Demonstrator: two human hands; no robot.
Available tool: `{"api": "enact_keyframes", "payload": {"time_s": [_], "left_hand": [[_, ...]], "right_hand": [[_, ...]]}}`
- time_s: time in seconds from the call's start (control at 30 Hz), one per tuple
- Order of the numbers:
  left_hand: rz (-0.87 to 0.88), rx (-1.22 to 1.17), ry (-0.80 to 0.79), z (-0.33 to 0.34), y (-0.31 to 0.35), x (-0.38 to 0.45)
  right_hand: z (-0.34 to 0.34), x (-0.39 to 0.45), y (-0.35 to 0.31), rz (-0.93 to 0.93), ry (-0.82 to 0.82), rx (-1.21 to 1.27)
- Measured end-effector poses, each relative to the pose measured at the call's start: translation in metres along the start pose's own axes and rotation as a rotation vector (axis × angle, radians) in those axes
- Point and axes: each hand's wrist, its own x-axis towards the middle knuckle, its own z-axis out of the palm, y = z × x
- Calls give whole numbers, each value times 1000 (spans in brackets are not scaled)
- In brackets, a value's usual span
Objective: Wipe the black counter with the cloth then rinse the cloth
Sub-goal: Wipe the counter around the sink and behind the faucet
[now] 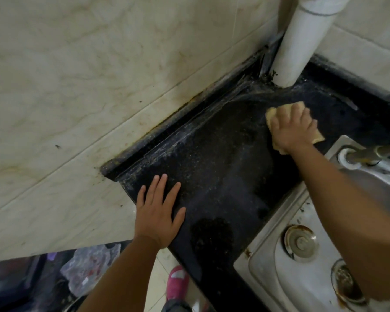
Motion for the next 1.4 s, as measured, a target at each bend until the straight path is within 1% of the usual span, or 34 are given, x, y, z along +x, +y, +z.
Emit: {"api": "enact_keyframes", "payload": {"time_s": [0.07,0.13,0.2,0.23,0.3,0.33,0.4,0.47,0.57,0.67,0.73,0.8,0.93,1.03,1.1,1.13,1.17,1.3,1.4], "left_hand": [[-11,17,-14,-2,1,0],[-11,43,-10,-3,3,0],[-12,69,-9,-3,3,-1],[-17,82,-10,-6,4,-1],[-20,92,-4,-17,4,8],[-13,75,19,-22,6,16],[30,8,46,-29,17,37],[113,-21,36,-29,37,63],[188,-40,21,-26,74,100],[197,8,-38,-7,83,117],[189,-9,-44,0,81,119],[179,-47,-43,1,80,119],[207,-18,-4,2,81,121],[199,-36,-7,1,81,120],[184,-57,-18,1,82,120],[176,-61,-22,1,82,120],[172,-61,-30,1,83,119],[174,-61,-22,0,83,120],[176,-54,-2,0,83,120]], "right_hand": [[13,-27,-22,-167,-20,-48],[24,-58,-34,-345,-85,-120],[32,-85,-26,-499,-117,-231],[32,-91,-16,-525,-110,-292],[21,-89,5,-413,-73,-363],[14,-82,15,-306,-60,-372],[-3,-59,34,-61,-86,-359],[-14,-31,52,112,-88,-277],[-18,0,58,262,-63,-120],[-19,25,39,315,-27,-16],[-18,39,20,238,-4,7],[-11,48,-6,94,33,10],[3,46,-49,-161,11,-12],[2,36,-42,-323,-35,-42],[1,28,-22,-375,-55,-43],[-1,26,-9,-346,-48,-32],[-3,26,6,-276,-31,-13],[-23,48,62,105,-9,32],[-30,57,74,273,16,84]]}}
